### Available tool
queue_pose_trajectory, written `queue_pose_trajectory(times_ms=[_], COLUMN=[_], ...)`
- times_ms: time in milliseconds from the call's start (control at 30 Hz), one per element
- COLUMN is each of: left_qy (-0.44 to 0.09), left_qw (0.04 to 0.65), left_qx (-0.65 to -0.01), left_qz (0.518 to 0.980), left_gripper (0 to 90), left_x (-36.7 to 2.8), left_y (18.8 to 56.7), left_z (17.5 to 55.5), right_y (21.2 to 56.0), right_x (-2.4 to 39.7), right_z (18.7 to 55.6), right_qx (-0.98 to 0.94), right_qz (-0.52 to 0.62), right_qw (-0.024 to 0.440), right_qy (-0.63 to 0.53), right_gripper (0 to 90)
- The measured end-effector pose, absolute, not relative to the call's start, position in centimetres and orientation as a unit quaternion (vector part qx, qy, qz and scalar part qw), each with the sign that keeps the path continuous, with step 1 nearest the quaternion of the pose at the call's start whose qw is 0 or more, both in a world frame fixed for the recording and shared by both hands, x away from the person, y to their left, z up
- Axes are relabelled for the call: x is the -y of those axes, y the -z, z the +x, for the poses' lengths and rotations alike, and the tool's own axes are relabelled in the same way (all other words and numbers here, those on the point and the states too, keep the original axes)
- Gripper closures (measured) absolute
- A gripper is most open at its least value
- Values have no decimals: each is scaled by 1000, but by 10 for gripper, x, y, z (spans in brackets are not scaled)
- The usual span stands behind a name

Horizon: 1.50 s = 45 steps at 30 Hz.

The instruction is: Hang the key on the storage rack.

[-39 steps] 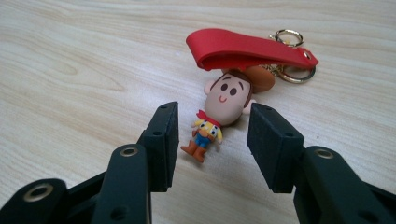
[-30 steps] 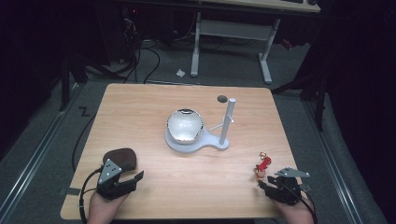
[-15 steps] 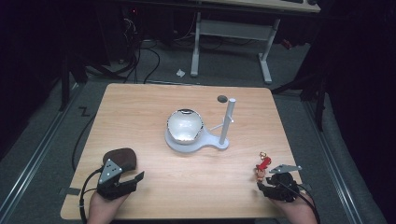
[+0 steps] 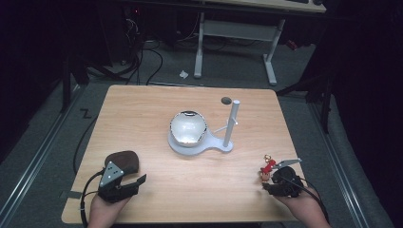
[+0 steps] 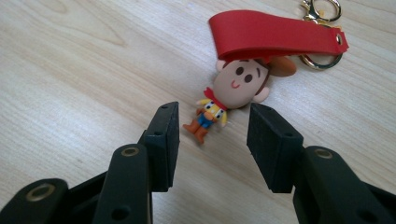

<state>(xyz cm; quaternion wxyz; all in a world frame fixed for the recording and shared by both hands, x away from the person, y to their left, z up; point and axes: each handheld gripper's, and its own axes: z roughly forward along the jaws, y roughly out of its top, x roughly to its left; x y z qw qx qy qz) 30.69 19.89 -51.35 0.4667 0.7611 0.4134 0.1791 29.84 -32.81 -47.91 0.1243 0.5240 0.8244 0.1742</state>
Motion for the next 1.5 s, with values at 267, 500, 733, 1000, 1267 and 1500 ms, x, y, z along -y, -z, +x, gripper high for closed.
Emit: queue_pose_trajectory(times_ms=[267, 500, 733, 1000, 1267, 1500], left_qy=[-178, -177, -177, -177, -177, -175], left_qw=[465, 464, 464, 464, 465, 464], left_qx=[-411, -410, -409, -409, -410, -409], left_qz=[764, 765, 765, 765, 765, 766], left_gripper=[371, 370, 370, 370, 370, 370], left_x=[-198, -197, -197, -198, -198, -198], left_y=[514, 515, 515, 514, 515, 515], left_z=[307, 307, 307, 307, 307, 307], right_y=[480, 484, 486, 490, 485, 480], right_x=[338, 343, 343, 336, 326, 319], right_z=[314, 323, 331, 337, 339, 337], right_qx=[-810, -788, -782, -788, -810, -815], right_qz=[551, 580, 592, 587, 557, 548], right_qw=[110, 91, 78, 69, 92, 93], right_qy=[-171, -184, -181, -172, -156, -164], right_gripper=[537, 519, 517, 581, 598, 620])
